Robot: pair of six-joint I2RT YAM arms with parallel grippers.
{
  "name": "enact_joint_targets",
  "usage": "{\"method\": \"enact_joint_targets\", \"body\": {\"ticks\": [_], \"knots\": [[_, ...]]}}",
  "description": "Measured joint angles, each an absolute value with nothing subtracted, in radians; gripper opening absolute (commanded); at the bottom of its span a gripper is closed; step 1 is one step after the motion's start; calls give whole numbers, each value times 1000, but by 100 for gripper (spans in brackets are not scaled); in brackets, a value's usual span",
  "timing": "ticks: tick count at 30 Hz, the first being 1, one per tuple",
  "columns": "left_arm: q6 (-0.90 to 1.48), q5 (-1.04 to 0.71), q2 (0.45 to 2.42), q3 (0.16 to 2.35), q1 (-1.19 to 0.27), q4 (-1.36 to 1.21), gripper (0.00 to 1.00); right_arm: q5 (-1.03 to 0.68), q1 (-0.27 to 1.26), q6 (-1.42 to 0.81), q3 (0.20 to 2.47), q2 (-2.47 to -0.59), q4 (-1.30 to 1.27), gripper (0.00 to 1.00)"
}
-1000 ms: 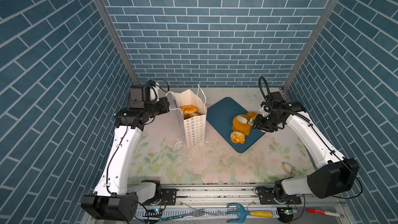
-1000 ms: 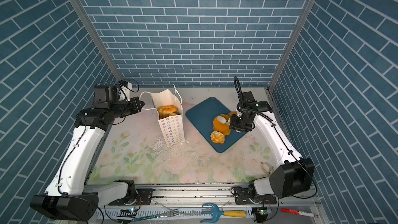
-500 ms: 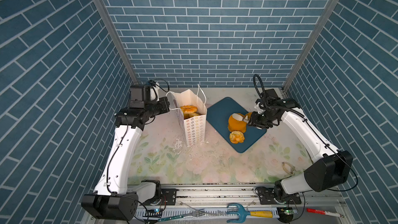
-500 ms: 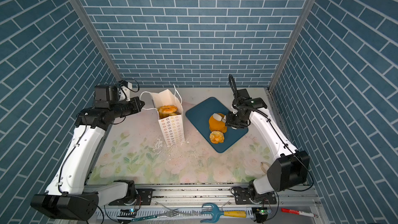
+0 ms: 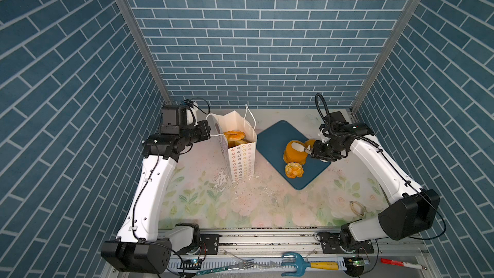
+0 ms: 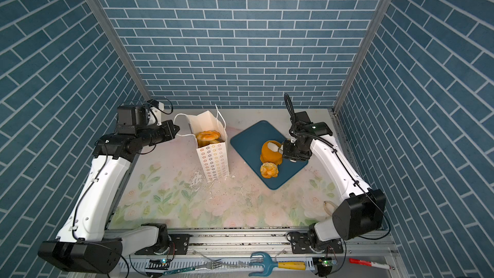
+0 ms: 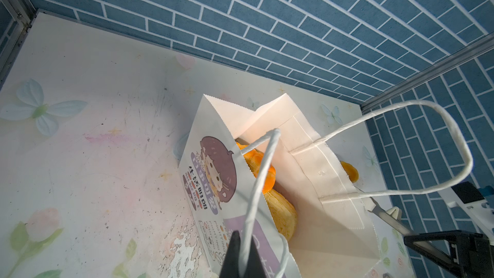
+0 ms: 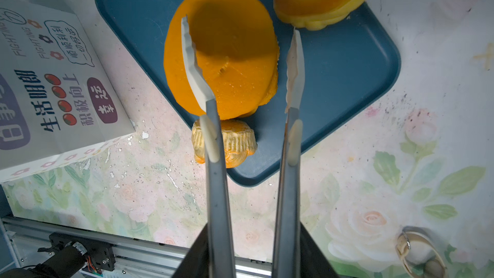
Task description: Place the fake bread into the paper bag
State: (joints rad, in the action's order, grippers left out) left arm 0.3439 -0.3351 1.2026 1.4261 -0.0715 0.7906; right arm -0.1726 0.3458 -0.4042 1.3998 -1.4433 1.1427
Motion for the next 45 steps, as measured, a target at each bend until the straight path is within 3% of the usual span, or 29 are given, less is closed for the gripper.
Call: {"method": "enact_joint_targets", "body": {"ticks": [21,45], "knots": [[343,-331,1225,1434,-72,795,0,-260,347,-449,1283,-1430,1003,24],[344,-315,1223,1434,-72,795,0,-220,402,-448,1427,-1415,1010,15]]}}
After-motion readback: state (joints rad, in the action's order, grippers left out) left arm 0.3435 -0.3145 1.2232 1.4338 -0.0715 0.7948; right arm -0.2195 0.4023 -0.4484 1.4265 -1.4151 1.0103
